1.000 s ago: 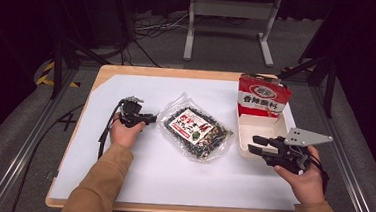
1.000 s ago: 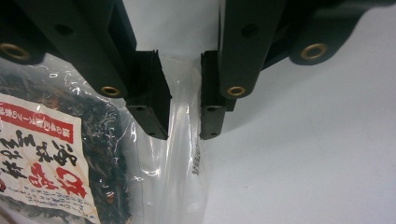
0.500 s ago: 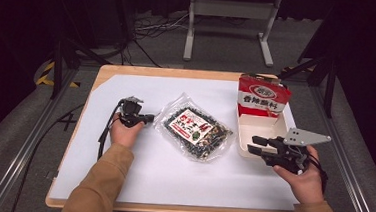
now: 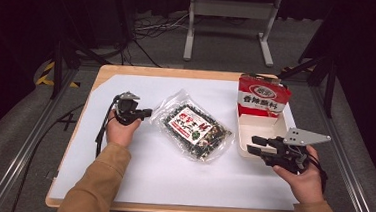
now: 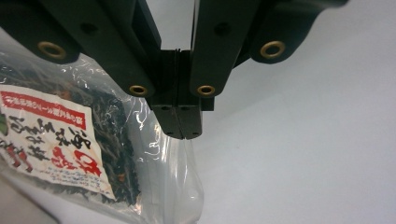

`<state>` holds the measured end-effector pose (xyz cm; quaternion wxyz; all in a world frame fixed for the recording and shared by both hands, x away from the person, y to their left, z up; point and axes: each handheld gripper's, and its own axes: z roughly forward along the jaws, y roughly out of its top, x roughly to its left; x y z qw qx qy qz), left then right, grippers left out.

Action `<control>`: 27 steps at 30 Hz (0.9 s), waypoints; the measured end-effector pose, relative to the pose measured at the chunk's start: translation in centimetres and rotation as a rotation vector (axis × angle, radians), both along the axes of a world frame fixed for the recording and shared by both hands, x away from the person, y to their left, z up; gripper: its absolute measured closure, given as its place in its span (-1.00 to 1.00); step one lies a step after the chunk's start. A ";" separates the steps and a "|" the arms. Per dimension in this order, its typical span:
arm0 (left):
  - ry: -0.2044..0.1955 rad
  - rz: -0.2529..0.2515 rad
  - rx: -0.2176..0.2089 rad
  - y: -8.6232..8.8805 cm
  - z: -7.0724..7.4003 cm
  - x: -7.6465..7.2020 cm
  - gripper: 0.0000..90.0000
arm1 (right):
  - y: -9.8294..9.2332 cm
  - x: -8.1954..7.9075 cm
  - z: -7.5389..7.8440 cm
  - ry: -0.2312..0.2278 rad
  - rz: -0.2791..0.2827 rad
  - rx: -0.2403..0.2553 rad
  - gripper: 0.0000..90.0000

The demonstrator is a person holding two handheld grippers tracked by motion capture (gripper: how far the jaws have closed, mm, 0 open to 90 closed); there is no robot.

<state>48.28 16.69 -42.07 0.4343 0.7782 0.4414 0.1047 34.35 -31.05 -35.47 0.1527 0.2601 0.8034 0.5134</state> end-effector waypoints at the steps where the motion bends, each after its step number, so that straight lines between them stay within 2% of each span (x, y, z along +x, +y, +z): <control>1: -0.013 -0.004 -0.003 0.1 0.3 -0.1 1.00 | 0.0 0.0 0.0 0.000 0.000 0.000 0.36; 3: -0.031 -0.011 -0.007 0.1 1.1 -0.5 1.00 | 0.0 0.0 0.0 -0.001 -0.001 0.000 0.36; 6: -0.089 -0.033 -0.047 0.4 2.7 -1.2 1.00 | 0.0 -0.1 0.1 -0.003 0.000 -0.001 0.36; 8: -0.094 -0.039 -0.053 0.4 3.2 -1.4 1.00 | 0.0 -0.1 0.1 -0.003 -0.002 -0.002 0.35; 10: -0.130 -0.048 -0.079 0.5 4.4 -2.1 1.00 | 0.0 -0.1 0.1 -0.002 -0.003 -0.001 0.35; 11: -0.130 -0.048 -0.079 0.5 4.4 -2.1 1.00 | 0.0 -0.1 0.1 -0.002 -0.003 -0.001 0.35; 14: -0.173 -0.069 -0.088 0.4 5.7 -3.0 1.00 | 0.0 -0.2 0.1 -0.005 -0.004 0.000 0.35; 16: -0.212 -0.070 -0.069 0.3 6.5 -3.5 1.00 | 0.0 -0.2 0.2 -0.007 -0.004 0.001 0.35; 17: -0.228 -0.076 -0.074 0.3 7.0 -3.9 1.00 | 0.0 -0.2 0.2 -0.008 -0.004 0.001 0.34; 21: -0.270 -0.097 -0.096 0.1 8.4 -4.8 1.00 | -0.1 -0.3 0.3 -0.015 -0.010 -0.002 0.35; 27: -0.323 -0.123 -0.105 -0.2 10.1 -5.8 1.00 | -0.2 -0.4 0.4 -0.018 -0.012 0.000 0.35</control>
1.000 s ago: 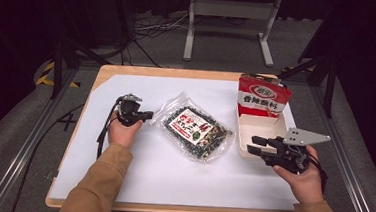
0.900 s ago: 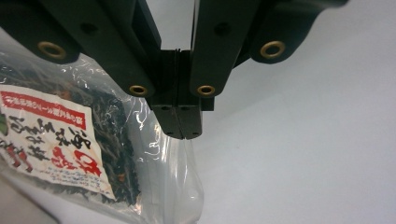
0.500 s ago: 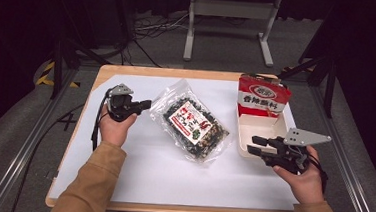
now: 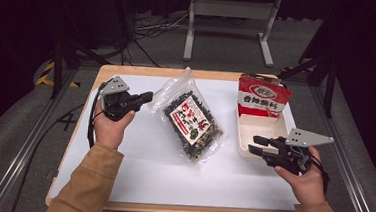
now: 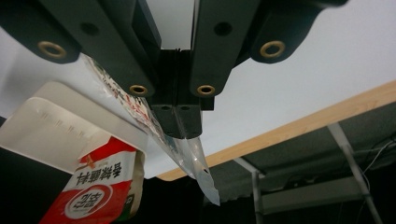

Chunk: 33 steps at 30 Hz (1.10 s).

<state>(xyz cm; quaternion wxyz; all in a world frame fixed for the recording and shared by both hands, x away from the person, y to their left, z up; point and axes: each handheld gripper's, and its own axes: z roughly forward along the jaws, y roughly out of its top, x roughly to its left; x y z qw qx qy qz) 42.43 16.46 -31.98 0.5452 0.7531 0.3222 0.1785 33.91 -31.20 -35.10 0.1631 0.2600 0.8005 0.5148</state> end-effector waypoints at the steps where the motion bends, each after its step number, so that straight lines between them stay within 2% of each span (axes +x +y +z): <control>1: -0.007 -0.006 0.001 -0.1 0.2 -0.2 1.00 | 0.0 0.0 0.0 0.000 -0.001 0.001 0.35; 9: -0.069 -0.066 -0.004 -1.3 2.1 -2.1 1.00 | -0.1 -0.1 0.2 -0.007 -0.003 0.006 0.35; 14: -0.104 -0.100 -0.019 -2.0 2.8 -3.3 1.00 | -0.1 -0.2 0.2 -0.008 -0.001 0.012 0.34; 21: -0.127 -0.137 -0.047 -2.5 3.4 -4.6 1.00 | 0.1 0.0 0.6 -0.019 0.006 0.019 0.31; 25: -0.152 -0.168 -0.045 -3.1 3.9 -5.4 1.00 | 0.4 0.6 1.1 -0.026 0.018 0.018 0.23; 29: -0.183 -0.202 -0.044 -3.8 4.4 -6.2 1.00 | 1.2 1.8 1.8 -0.027 0.035 0.001 0.17; 33: -0.196 -0.234 -0.049 -4.3 4.7 -7.0 1.00 | 2.0 2.9 2.4 -0.033 0.047 -0.010 0.08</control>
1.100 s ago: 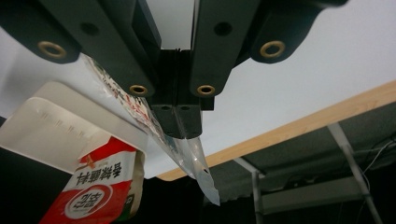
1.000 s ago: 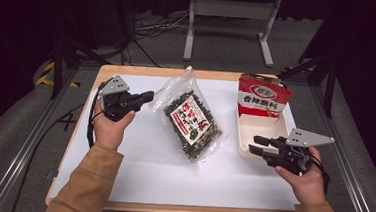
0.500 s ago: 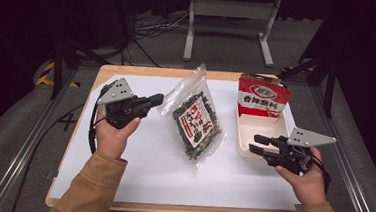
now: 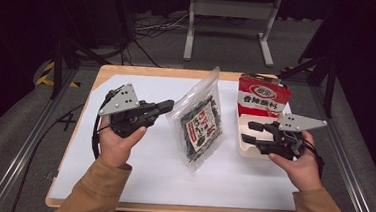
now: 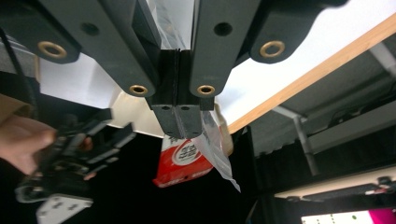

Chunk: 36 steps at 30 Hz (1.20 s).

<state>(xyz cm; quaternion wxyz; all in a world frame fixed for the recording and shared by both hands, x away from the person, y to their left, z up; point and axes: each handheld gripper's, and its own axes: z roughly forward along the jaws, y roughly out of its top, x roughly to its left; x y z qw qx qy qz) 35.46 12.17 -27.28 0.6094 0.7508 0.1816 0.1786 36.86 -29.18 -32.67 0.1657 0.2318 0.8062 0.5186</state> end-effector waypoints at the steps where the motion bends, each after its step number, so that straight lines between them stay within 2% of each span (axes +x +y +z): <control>1: -0.003 -0.006 -0.002 -0.1 0.1 -0.2 1.00 | 0.2 0.2 0.2 0.004 0.003 -0.006 0.08; 8: -0.035 -0.039 0.016 -0.6 1.0 -1.0 1.00 | 0.9 1.5 1.0 0.001 0.021 0.016 -0.11; 15: -0.045 -0.063 0.012 -0.7 1.3 -1.4 1.00 | 1.5 2.1 1.3 -0.007 0.045 0.018 -0.34; 19: -0.048 -0.073 0.010 -0.7 1.3 -1.5 1.00 | 1.9 2.4 1.5 -0.006 0.078 0.018 -0.36; 23: -0.051 -0.086 0.010 -0.8 1.4 -1.7 1.00 | 2.3 2.9 1.7 -0.002 0.085 0.020 -0.37; 29: -0.053 -0.099 0.006 -1.1 1.4 -1.8 1.00 | 2.7 3.8 1.8 0.021 0.123 0.029 -0.39; 36: -0.048 -0.101 -0.002 -1.0 1.3 -1.7 1.00 | 4.0 4.5 1.7 0.043 0.180 0.024 -0.31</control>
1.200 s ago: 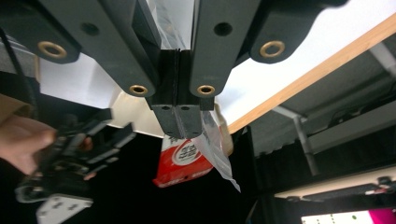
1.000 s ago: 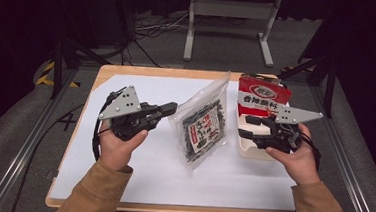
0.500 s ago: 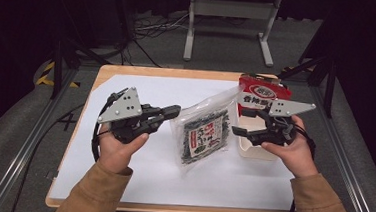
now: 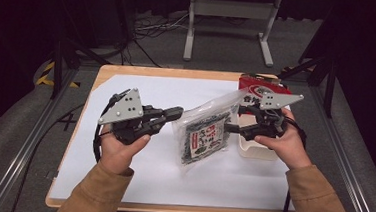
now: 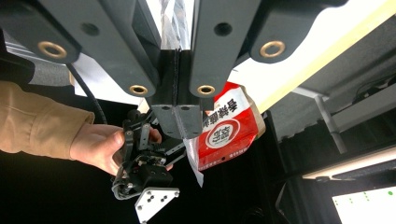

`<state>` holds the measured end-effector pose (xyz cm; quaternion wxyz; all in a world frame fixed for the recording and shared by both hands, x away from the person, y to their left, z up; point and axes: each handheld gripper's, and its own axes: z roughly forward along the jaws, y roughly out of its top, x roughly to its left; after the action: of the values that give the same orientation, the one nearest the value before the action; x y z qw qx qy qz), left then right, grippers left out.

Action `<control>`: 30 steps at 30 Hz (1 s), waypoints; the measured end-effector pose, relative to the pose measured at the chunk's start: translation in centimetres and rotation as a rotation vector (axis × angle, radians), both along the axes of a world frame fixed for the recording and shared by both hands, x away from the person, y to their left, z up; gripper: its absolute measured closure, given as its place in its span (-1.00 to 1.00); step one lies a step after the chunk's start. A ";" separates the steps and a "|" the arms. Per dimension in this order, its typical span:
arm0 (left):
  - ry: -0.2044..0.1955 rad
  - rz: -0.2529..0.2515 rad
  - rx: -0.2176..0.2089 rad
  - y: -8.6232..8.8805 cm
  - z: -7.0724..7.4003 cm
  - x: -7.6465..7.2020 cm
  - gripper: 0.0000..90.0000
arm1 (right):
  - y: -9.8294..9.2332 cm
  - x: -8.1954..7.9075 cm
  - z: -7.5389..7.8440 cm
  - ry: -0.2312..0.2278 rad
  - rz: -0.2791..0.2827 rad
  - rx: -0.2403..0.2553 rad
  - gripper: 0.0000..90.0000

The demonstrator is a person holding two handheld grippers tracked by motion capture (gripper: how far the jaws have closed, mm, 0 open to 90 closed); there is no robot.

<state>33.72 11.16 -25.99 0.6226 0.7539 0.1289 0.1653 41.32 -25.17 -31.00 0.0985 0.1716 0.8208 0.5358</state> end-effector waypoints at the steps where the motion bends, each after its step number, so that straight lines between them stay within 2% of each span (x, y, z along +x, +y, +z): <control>1: 0.000 0.000 0.000 0.0 0.0 0.0 1.00 | 0.2 0.1 0.0 0.001 0.008 -0.001 -0.29; 7: 0.007 -0.004 -0.003 0.1 -0.1 0.0 1.00 | 0.6 0.3 -0.1 0.004 0.037 0.002 -0.16; 11: 0.009 0.004 -0.006 0.2 -0.1 0.1 1.00 | 0.5 0.3 0.0 0.014 0.054 0.005 0.07; 19: 0.003 0.013 -0.006 0.2 0.0 -0.1 1.00 | 0.1 -0.1 0.4 0.015 0.110 -0.034 0.54; 23: 0.003 0.030 -0.010 0.5 -0.1 0.1 1.00 | 0.0 -0.3 0.5 0.013 0.127 -0.047 0.62; 25: 0.004 0.036 -0.009 0.7 -0.1 0.3 1.00 | -0.1 -0.7 0.6 0.006 0.156 -0.059 0.72; 30: 0.015 0.045 -0.016 1.2 -0.2 0.5 1.00 | 0.0 -1.3 0.8 0.010 0.180 -0.061 0.76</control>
<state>34.17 12.38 -26.23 0.6236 0.7471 0.1518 0.1728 40.01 -25.16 -30.23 0.0512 0.0968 0.8493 0.5165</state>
